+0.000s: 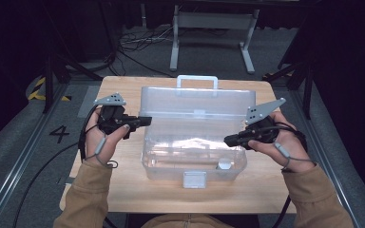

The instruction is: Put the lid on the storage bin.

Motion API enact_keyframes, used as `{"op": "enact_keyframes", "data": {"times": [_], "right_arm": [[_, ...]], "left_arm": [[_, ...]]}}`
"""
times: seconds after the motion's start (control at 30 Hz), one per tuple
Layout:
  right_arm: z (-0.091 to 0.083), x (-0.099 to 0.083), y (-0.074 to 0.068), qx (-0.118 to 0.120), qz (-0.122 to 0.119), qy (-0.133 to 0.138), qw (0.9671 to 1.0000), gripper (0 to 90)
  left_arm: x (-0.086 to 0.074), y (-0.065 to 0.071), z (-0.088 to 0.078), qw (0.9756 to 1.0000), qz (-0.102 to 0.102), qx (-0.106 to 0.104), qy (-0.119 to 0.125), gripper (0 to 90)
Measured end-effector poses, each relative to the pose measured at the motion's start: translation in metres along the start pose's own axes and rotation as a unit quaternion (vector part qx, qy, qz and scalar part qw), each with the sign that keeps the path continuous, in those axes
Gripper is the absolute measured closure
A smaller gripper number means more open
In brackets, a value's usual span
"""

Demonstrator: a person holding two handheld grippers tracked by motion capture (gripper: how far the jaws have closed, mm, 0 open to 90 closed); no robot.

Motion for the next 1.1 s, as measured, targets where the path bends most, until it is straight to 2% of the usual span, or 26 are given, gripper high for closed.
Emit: {"op": "enact_keyframes", "data": {"times": [0.17,0.3,0.33,0.37,0.4,0.43,0.5,0.53,0.7,0.83,1.1], "right_arm": [[-0.014,-0.005,0.004,-0.013,0.015,0.037,0.9991,90.0],[-0.023,-0.011,0.009,-0.021,0.035,0.080,0.9960,90.0],[-0.023,-0.011,0.009,-0.021,0.035,0.080,0.9960,90.0],[-0.025,-0.011,0.009,-0.019,0.040,0.096,0.9944,90.0],[-0.030,-0.013,0.010,-0.016,0.054,0.132,0.9897,90.0],[-0.030,-0.013,0.010,-0.016,0.054,0.132,0.9897,90.0],[-0.033,-0.015,0.013,-0.016,0.065,0.151,0.9862,90.0],[-0.033,-0.016,0.015,-0.022,0.067,0.148,0.9864,90.0],[-0.036,-0.020,0.023,-0.045,0.077,0.158,0.9835,90.0],[-0.038,-0.023,0.029,-0.051,0.090,0.168,0.9804,90.0],[-0.039,-0.028,0.037,-0.056,0.102,0.169,0.9787,90.0]], "left_arm": [[-0.001,0.001,0.000,1.0000,0.003,-0.001,-0.003,89.6],[-0.002,0.002,0.000,1.0000,0.003,-0.002,-0.006,89.6],[-0.002,0.002,0.000,1.0000,0.003,-0.002,-0.006,89.6],[-0.002,0.002,0.000,1.0000,0.003,-0.003,-0.007,89.6],[-0.002,0.002,0.000,1.0000,0.002,-0.005,-0.007,89.7],[-0.002,0.002,0.000,1.0000,0.002,-0.005,-0.007,89.7],[-0.003,0.003,-0.001,0.9999,0.002,-0.007,-0.008,89.7],[-0.003,0.003,-0.001,0.9999,0.004,-0.007,-0.008,89.7],[-0.005,0.004,-0.001,0.9998,0.007,-0.009,-0.015,89.7],[-0.006,0.004,-0.001,0.9997,0.011,-0.010,-0.019,89.7],[-0.009,0.006,-0.003,0.9993,0.019,-0.014,-0.030,89.6]]}}
Point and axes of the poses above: each handheld gripper's, and its own axes: z roughly forward along the jaws, x roughly out of its top, y roughly to its right, the point moved 9 cm from there along z, roughly forward along the jaws, and after that the axes turned 8 degrees about z, right-handed, at the moved point
